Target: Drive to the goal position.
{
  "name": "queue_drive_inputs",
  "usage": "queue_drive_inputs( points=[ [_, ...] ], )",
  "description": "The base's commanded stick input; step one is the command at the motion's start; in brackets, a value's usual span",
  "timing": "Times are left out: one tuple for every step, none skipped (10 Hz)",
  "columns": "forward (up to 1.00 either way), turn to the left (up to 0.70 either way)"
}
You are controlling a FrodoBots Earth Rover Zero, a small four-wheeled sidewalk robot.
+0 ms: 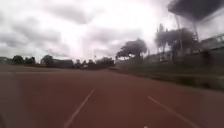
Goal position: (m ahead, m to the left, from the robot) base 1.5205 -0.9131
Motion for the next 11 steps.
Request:
queue_drive_inputs(
  points=[
    [0.70,0.00],
    [0.70,0.00],
    [0.70,0.00],
    [0.70,0.00],
    [0.70,0.00],
    [0.70,0.00],
    [0.70,0.00],
    [0.70,0.00],
    [0.70,0.00],
    [0.70,0.00],
    [0.70,0.00]
  ],
)
